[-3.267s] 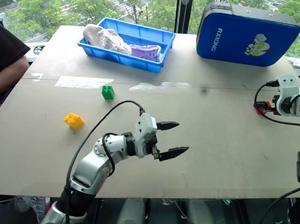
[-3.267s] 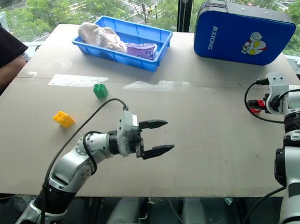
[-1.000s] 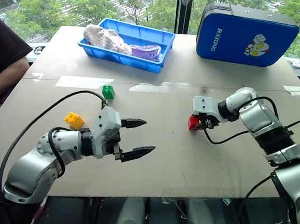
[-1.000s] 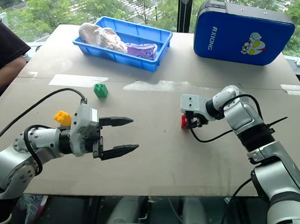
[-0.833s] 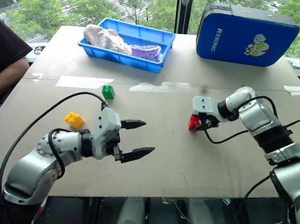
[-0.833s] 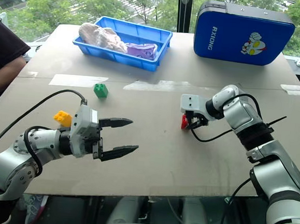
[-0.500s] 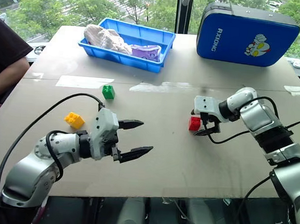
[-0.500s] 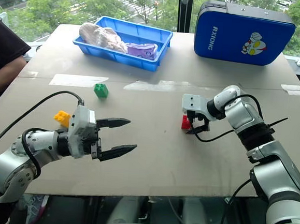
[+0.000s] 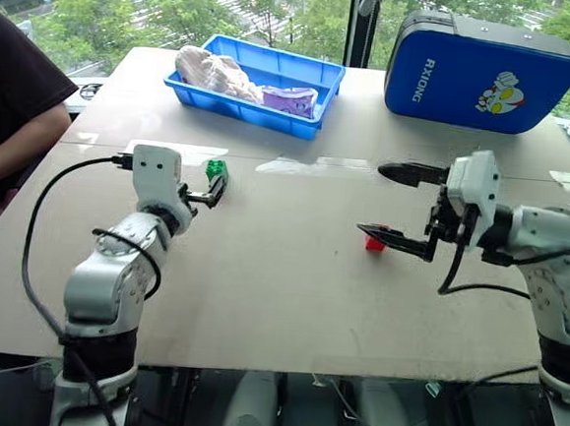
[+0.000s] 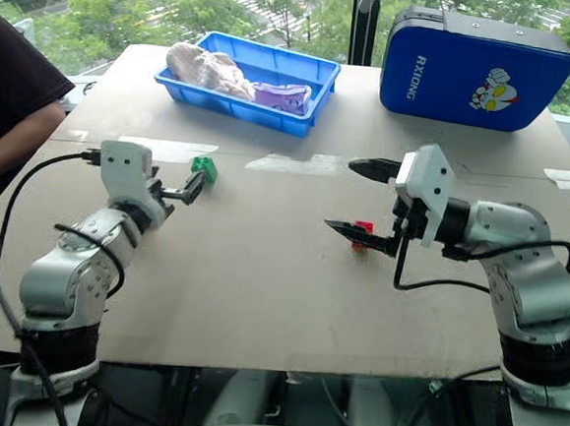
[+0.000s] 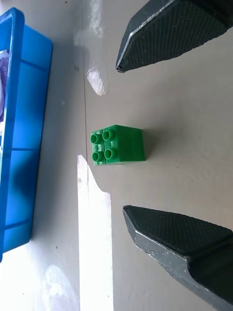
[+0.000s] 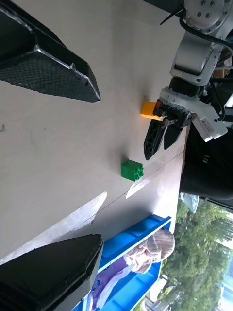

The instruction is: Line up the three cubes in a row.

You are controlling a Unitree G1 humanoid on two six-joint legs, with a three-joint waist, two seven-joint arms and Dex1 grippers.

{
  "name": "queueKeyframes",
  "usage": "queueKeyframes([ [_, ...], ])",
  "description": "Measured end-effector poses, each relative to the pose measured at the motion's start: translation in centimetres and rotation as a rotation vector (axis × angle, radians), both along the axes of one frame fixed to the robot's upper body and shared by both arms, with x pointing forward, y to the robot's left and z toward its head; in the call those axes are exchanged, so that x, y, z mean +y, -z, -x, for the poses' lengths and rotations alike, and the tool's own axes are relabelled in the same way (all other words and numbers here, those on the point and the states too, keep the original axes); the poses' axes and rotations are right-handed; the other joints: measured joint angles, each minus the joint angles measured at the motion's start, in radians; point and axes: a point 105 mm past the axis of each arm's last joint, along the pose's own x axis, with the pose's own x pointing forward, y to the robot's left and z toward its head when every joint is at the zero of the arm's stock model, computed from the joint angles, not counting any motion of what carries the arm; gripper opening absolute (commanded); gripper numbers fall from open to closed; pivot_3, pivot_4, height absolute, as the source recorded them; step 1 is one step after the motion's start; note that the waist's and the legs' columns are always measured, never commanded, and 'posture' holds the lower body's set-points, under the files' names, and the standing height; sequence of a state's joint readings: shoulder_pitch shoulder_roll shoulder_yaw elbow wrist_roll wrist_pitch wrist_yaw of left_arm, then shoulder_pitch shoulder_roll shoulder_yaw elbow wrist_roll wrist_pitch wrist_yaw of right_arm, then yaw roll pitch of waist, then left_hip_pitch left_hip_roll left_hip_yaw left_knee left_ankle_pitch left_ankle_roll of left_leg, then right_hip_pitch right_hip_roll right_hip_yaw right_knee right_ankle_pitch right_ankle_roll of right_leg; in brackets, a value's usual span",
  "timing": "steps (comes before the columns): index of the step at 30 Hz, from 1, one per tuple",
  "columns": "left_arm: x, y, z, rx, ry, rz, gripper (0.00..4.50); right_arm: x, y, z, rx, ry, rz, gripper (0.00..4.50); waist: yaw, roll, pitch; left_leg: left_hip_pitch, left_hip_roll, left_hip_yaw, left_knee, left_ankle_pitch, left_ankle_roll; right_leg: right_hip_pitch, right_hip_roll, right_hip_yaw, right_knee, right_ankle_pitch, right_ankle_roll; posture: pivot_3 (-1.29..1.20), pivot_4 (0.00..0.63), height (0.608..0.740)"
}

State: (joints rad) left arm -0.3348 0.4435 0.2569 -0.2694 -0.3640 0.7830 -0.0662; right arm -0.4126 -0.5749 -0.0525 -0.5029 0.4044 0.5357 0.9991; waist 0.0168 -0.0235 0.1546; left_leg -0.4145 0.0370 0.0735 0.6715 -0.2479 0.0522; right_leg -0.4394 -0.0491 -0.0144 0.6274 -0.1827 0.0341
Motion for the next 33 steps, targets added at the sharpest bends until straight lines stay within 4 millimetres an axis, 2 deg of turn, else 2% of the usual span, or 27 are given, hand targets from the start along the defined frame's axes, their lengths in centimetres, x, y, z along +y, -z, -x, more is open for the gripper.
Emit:
queueKeyframes([
  [4,0.5,-0.5,-2.3,0.013,-0.006,-0.013,4.50,-0.6,-0.6,0.7,-0.041,0.040,-0.002,4.47,-0.007,-0.001,0.000,0.001,0.000,0.000,0.000,0.000,0.000,0.000,0.001,0.001,0.000,0.000,0.000,0.00,0.150,0.740],
  [11,-0.1,2.2,-5.0,0.144,0.082,-0.009,4.50,-1.4,-0.5,1.1,-0.031,0.086,-0.036,4.47,-0.004,-0.001,0.000,-0.001,0.000,0.001,0.000,0.000,0.000,0.000,0.001,0.000,-0.001,0.001,0.001,0.00,0.150,0.740],
  [16,0.2,2.4,-6.4,0.148,0.066,-0.016,4.50,-1.8,-0.1,1.3,-0.025,0.120,-0.031,4.47,-0.003,-0.002,0.001,-0.001,0.000,0.000,0.000,0.000,0.000,0.000,0.001,0.000,-0.001,0.001,0.002,0.00,0.150,0.740],
  [17,0.1,2.5,-6.6,0.150,0.065,-0.017,3.97,-1.8,0.0,1.4,-0.024,0.123,-0.030,4.50,-0.003,-0.002,0.001,0.000,0.000,0.000,0.000,0.000,0.000,0.000,0.001,0.000,-0.001,0.001,0.002,0.00,0.150,0.740],
  [19,0.1,2.9,-6.8,0.160,0.061,-0.024,3.24,-1.9,0.0,1.5,-0.028,0.130,-0.028,4.50,-0.004,-0.002,0.001,0.000,0.000,0.000,0.000,0.000,0.000,0.000,0.001,0.000,-0.001,0.002,0.002,0.00,0.150,0.740],
  [23,0.1,3.7,-6.8,0.186,0.062,-0.031,1.27,-2.0,-0.1,1.8,-0.035,0.139,-0.013,4.50,-0.004,-0.002,0.001,0.000,0.000,0.000,0.000,0.000,0.000,0.000,0.001,0.000,-0.001,0.002,0.002,0.00,0.150,0.740],
  [28,-0.2,3.4,-6.6,0.166,0.117,-0.024,1.33,-2.2,0.0,1.8,-0.036,0.159,-0.007,4.50,-0.004,-0.002,0.001,-0.001,0.000,0.000,0.000,0.000,0.000,0.000,0.001,0.000,-0.001,0.002,0.002,0.00,0.150,0.740],
  [30,-1.5,2.6,-5.7,0.128,0.266,-0.002,1.33,-2.3,0.1,1.9,-0.032,0.166,-0.003,4.50,-0.005,-0.002,0.001,-0.001,0.001,0.000,0.000,0.000,0.000,0.000,0.000,0.001,-0.001,0.001,0.001,0.00,0.150,0.740],
  [32,-4.0,1.3,-4.3,0.075,0.506,-0.015,1.33,-2.3,0.2,2.1,-0.031,0.171,-0.002,4.50,-0.005,-0.002,0.001,-0.001,0.001,0.000,0.000,0.000,0.000,-0.001,0.000,0.001,-0.001,0.000,0.000,0.00,0.150,0.740],
  [33,-4.5,1.0,-4.0,0.061,0.554,-0.018,1.33,-2.4,0.3,2.2,-0.029,0.173,0.000,4.50,-0.003,-0.002,0.001,-0.001,0.001,0.000,-0.001,0.000,0.000,-0.001,0.000,0.001,-0.001,-0.001,-0.003,0.00,0.150,0.740],
])
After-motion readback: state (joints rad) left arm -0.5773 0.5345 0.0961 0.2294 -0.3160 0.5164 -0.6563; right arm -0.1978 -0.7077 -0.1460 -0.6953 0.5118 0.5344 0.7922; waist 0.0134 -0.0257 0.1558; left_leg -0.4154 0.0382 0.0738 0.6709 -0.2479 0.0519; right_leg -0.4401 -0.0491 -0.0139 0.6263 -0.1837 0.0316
